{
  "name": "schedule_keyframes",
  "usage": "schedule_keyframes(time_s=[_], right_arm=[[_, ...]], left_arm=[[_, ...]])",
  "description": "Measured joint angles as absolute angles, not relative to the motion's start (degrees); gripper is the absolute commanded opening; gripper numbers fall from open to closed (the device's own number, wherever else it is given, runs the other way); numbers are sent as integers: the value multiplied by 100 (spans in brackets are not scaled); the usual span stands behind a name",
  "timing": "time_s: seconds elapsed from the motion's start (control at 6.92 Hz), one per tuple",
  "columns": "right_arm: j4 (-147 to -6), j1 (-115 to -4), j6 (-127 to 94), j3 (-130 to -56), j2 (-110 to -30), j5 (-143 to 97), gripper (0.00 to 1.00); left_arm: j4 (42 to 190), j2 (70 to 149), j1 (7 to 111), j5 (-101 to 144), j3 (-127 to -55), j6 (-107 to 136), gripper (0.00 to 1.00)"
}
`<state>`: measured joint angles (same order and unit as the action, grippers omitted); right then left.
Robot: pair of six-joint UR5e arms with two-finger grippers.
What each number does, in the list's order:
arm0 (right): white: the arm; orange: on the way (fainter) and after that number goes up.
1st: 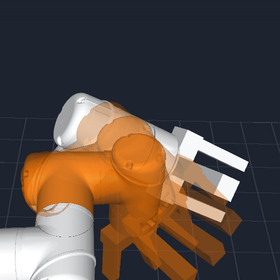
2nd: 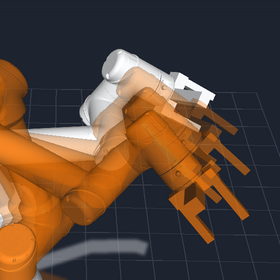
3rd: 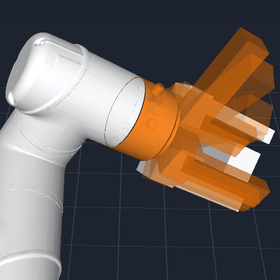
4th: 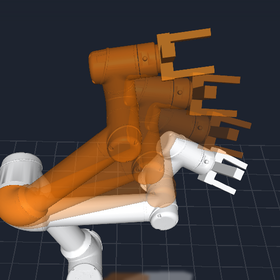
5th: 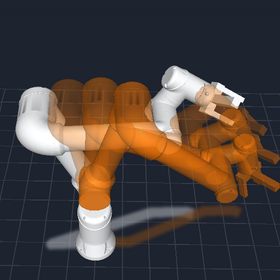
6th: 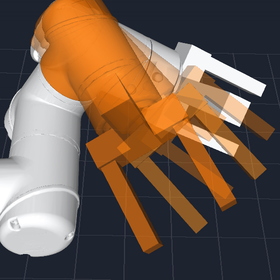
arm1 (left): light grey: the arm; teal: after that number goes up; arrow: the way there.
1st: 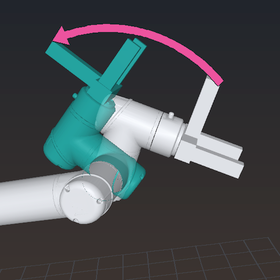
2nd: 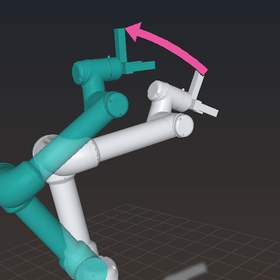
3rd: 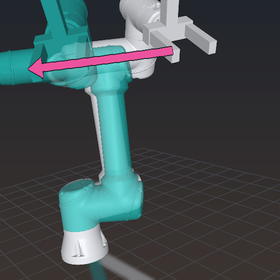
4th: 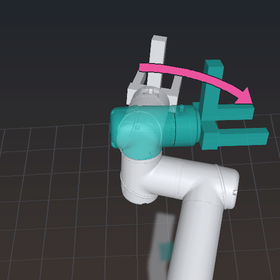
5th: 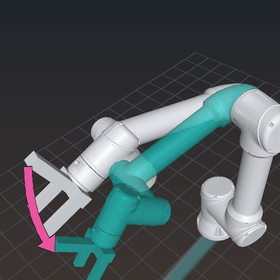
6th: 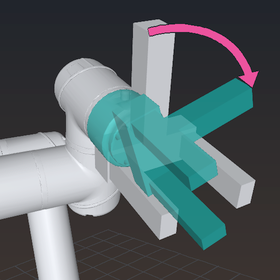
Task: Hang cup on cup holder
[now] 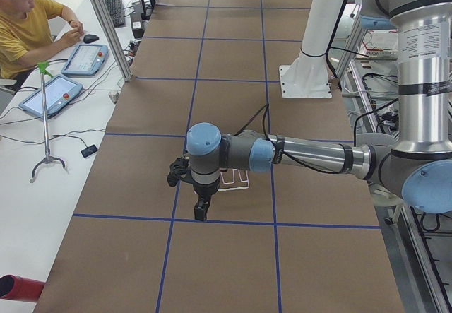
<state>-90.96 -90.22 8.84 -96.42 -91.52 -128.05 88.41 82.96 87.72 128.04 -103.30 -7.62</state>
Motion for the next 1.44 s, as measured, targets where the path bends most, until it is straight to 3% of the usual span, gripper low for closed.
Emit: schedule_keyframes(time_s=[1.44], right_arm=[[-9088, -9009, 721, -9637, -9158, -12826, 100]], left_arm=[[8912, 8103, 8798, 13474, -10212, -722, 98]])
